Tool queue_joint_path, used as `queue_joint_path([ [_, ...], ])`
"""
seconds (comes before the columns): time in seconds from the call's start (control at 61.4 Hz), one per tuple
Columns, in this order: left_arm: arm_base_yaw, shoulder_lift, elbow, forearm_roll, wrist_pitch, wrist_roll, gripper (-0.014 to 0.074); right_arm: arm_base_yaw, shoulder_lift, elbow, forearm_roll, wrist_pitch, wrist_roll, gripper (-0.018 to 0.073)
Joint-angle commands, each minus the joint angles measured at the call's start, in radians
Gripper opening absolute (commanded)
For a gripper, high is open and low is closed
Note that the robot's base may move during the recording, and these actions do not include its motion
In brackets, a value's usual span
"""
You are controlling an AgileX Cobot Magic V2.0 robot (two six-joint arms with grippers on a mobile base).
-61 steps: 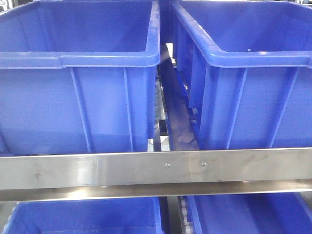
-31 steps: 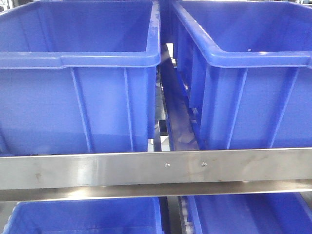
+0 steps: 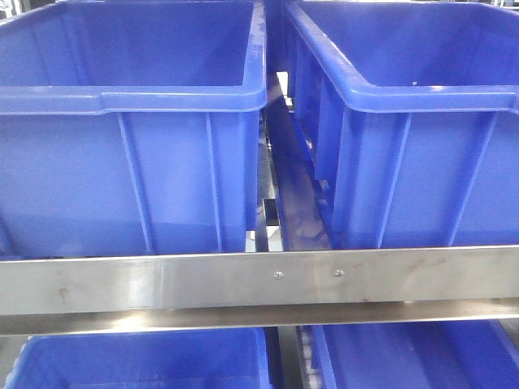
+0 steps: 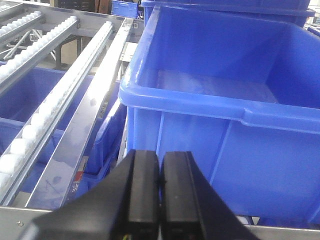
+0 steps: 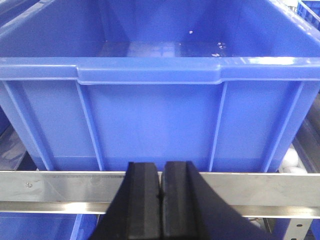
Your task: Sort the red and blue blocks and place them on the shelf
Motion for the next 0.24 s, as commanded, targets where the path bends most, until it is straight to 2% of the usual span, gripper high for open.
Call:
queue_joint_path([
  [0.0, -0.003, -0.022, 0.047, -0.009, -0.081, 0.007, 0.0135, -0.005, -0.021, -0.019, 0.002, -0.092, -0.008, 0.0054],
  [0.228, -0.003, -0.022, 0.047, -0.009, -0.081, 0.007, 0.0135, -0.005, -0.021, -0.019, 0.002, -0.092, -0.008, 0.0054],
])
